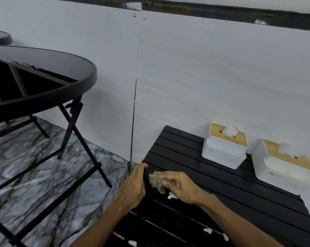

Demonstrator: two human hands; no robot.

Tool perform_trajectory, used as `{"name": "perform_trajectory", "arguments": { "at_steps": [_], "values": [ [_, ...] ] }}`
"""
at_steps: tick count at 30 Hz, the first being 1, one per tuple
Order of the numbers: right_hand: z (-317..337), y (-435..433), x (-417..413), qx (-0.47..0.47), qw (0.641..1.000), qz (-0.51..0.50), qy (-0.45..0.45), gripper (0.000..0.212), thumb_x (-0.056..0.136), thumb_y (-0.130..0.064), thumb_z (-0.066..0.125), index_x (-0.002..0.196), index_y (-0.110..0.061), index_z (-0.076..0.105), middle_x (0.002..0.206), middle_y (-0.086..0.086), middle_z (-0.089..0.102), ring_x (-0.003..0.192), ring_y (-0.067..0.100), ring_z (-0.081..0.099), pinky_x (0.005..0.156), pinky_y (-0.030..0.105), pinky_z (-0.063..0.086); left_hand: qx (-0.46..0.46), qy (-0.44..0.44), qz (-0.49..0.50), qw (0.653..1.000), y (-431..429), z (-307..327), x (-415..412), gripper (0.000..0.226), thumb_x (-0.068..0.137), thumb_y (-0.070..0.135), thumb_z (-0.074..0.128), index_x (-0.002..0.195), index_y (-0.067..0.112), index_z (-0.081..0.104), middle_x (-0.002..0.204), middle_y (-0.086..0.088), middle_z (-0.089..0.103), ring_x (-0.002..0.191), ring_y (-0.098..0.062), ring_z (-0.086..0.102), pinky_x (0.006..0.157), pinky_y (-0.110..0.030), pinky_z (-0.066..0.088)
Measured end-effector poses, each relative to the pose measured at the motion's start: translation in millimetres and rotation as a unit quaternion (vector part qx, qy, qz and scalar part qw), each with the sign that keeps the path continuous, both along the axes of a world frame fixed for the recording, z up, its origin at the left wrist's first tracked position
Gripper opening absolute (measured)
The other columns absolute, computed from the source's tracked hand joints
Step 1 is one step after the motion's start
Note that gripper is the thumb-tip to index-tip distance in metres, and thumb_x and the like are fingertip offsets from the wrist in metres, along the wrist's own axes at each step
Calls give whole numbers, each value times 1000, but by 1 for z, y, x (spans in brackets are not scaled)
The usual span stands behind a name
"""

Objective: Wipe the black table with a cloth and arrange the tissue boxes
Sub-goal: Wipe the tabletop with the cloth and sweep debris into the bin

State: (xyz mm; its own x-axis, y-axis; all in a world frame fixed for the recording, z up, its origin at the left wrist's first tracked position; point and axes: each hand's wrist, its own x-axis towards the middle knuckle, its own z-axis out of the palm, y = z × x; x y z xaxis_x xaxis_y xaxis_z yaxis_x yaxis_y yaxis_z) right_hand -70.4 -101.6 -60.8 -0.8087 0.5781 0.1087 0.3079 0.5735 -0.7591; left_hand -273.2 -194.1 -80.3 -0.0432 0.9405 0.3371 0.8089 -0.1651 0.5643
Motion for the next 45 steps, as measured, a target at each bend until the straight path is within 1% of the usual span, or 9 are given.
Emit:
{"name": "perform_trajectory", "arguments": {
  "at_steps": [4, 7, 11, 16, 21, 29, 34, 40, 45],
  "values": [
    [8, 17, 17, -5, 983, -166, 73, 26, 103, -27, 55, 121, -41, 67, 122, -18, 68, 111, 0, 63, 96, 22, 50, -6, 23, -8, 1000, -1, -1, 0, 56, 90, -2, 38, 144, 11, 32, 142, -6, 44, 119, -17, 48, 93, -11, 28],
    [0, 44, 24, 55, 968, -239, 56, 31, 103, -23, 54, 128, -41, 60, 132, -13, 62, 129, 7, 54, 111, 27, 42, -8, 41, -9, 999, -1, 0, 1, 54, 93, 2, 39, 145, 10, 33, 146, -9, 42, 129, -18, 43, 102, -8, 19],
    [-19, 43, 19, 91, 970, -193, -117, 47, 105, -34, 47, 152, -31, 40, 160, -2, 34, 151, 17, 24, 116, 29, 24, -14, 67, 1, 998, -1, -5, 2, 51, 99, 11, 36, 150, 11, 29, 157, -4, 29, 146, -16, 23, 112, -14, 3],
    [-13, 7, 16, 134, 980, -72, -131, 45, 107, -23, 43, 151, -33, 41, 163, -6, 31, 153, 15, 22, 122, 35, 25, -16, 81, 0, 997, -2, -7, 5, 49, 101, 15, 36, 149, 10, 33, 158, -4, 27, 148, -18, 18, 115, -20, 1],
    [-4, -35, 43, 67, 997, -19, -45, 36, 105, -16, 49, 137, -28, 61, 151, -5, 51, 144, 3, 38, 117, 19, 30, -32, 100, -4, 995, -6, -12, 3, 61, 95, 34, 16, 147, 10, 37, 158, -5, 28, 148, -18, 19, 116, -22, -1],
    [-6, 25, 105, 73, 920, -385, 1, 30, 104, -10, 49, 129, -15, 64, 120, -1, 63, 115, 23, 61, 88, 4, 37, -44, 116, -6, 992, -15, -12, 7, 74, 89, 45, 5, 148, 13, 37, 158, -2, 29, 148, -15, 19, 116, -22, 0],
    [-20, 16, 74, 111, 959, -237, -105, 42, 104, -16, 49, 146, -20, 50, 156, 4, 43, 146, 28, 36, 120, 40, 29, -55, 113, -6, 992, -23, -12, 11, 71, 91, 45, 9, 149, 15, 34, 160, 2, 24, 148, -12, 13, 116, -20, -2],
    [-3, -46, 79, 98, 989, -72, -83, 39, 104, -13, 50, 141, -23, 57, 155, 2, 44, 148, 12, 33, 122, 29, 27, -63, 116, -18, 991, -31, -13, 11, 76, 88, 50, 6, 150, 16, 32, 160, 3, 22, 148, -8, 9, 116, -20, -3],
    [25, -87, 122, -31, 988, -147, -26, 31, 105, -16, 51, 131, -24, 66, 131, -17, 63, 117, -16, 56, 96, 9, 47, -64, 112, -38, 991, -40, -12, 10, 78, 87, 53, 5, 150, 16, 32, 160, 4, 21, 144, -2, 4, 116, -19, -4]
  ]
}}
